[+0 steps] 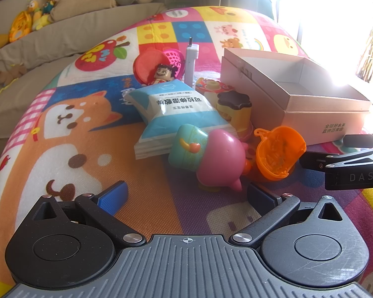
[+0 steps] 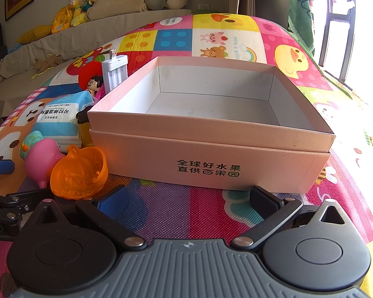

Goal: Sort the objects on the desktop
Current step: 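Move the right tool toward the orange cup-shaped toy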

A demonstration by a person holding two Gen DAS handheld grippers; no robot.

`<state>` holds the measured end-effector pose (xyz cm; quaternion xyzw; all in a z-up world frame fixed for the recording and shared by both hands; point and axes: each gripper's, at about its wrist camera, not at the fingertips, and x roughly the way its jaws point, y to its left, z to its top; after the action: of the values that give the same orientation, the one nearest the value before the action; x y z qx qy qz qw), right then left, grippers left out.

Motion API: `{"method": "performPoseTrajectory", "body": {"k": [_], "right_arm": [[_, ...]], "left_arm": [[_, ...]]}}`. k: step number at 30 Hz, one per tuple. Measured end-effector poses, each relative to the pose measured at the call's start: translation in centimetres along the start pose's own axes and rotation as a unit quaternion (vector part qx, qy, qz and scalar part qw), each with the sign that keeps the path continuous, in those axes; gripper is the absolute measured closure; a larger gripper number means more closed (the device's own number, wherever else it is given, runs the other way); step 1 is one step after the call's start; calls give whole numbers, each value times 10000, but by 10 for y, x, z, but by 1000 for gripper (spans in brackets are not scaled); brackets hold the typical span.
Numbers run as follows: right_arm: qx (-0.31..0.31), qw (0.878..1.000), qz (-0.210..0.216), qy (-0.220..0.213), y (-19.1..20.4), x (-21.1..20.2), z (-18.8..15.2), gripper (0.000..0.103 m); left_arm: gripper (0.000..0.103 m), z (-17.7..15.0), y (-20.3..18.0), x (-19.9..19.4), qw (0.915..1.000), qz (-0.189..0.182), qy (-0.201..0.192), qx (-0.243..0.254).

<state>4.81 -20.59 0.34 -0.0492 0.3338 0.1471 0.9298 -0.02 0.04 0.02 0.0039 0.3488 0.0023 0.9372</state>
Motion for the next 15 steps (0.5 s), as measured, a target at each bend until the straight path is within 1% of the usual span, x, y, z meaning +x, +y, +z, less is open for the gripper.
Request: {"method": "performPoseTrajectory", "body": {"k": [12,15], "right_arm": [[23,10000,23,4,2,0,-1,0],[36,10000,51,64,0,-3,-1,0]], "left_arm": [[0,0,0,0,10000,-1,0,-2],[0,0,0,0,10000,-2,0,-3]]}}
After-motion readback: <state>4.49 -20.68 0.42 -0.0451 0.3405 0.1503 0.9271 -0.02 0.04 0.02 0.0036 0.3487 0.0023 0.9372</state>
